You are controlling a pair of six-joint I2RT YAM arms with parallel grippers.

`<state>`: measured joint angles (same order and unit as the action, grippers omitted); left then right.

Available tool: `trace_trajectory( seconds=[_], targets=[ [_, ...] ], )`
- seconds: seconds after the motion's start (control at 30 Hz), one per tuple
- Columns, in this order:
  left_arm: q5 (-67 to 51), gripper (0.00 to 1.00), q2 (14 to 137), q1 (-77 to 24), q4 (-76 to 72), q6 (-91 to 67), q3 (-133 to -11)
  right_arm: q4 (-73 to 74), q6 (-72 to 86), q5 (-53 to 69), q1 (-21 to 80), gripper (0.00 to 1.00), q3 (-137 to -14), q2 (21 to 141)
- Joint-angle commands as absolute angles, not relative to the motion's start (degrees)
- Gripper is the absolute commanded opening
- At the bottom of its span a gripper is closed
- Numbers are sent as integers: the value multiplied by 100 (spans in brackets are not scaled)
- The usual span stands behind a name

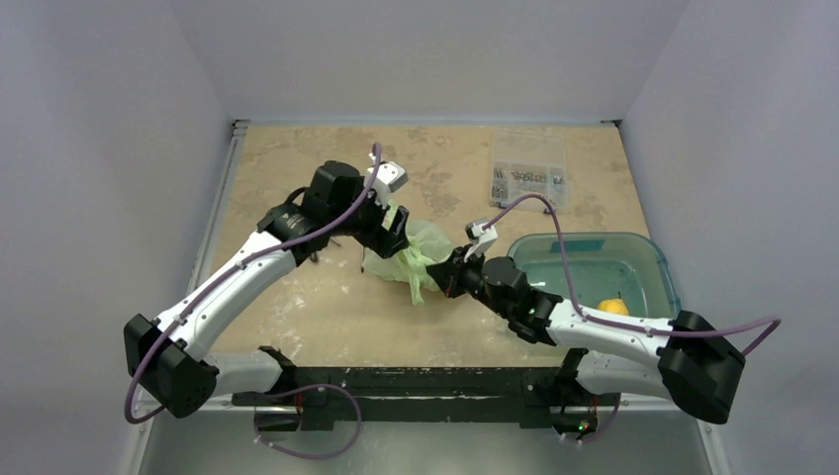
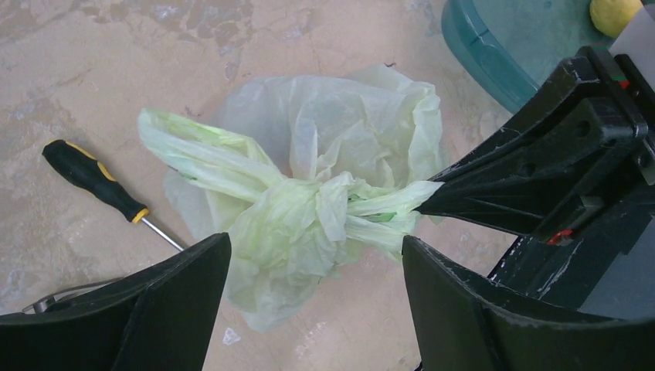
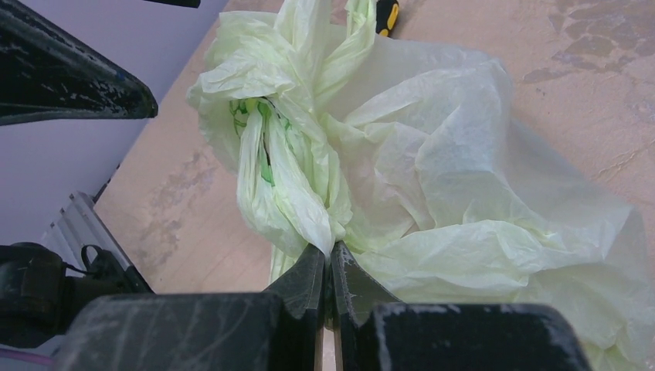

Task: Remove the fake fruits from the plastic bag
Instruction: Untie the plastic bag at the center of the board.

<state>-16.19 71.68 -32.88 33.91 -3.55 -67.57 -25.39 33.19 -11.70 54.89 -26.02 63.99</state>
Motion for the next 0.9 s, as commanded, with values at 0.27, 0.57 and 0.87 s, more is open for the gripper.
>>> trace_trajectory(
  seconds=[0.27,0.57,0.87],
  targets=[
    [682,43,8248,-3850,4164,-144,-7425,-3246,3349,-970,5493,0,-2468,6214],
    [367,0,7860,-3740,3766,-192,-7162,-4276,4969,-2249,5493,0,-866,5034],
    [-382,0,7702,-3740,3561,-238,-7068,-1439,3189,-2436,5493,27,-2468,5105]
  ],
)
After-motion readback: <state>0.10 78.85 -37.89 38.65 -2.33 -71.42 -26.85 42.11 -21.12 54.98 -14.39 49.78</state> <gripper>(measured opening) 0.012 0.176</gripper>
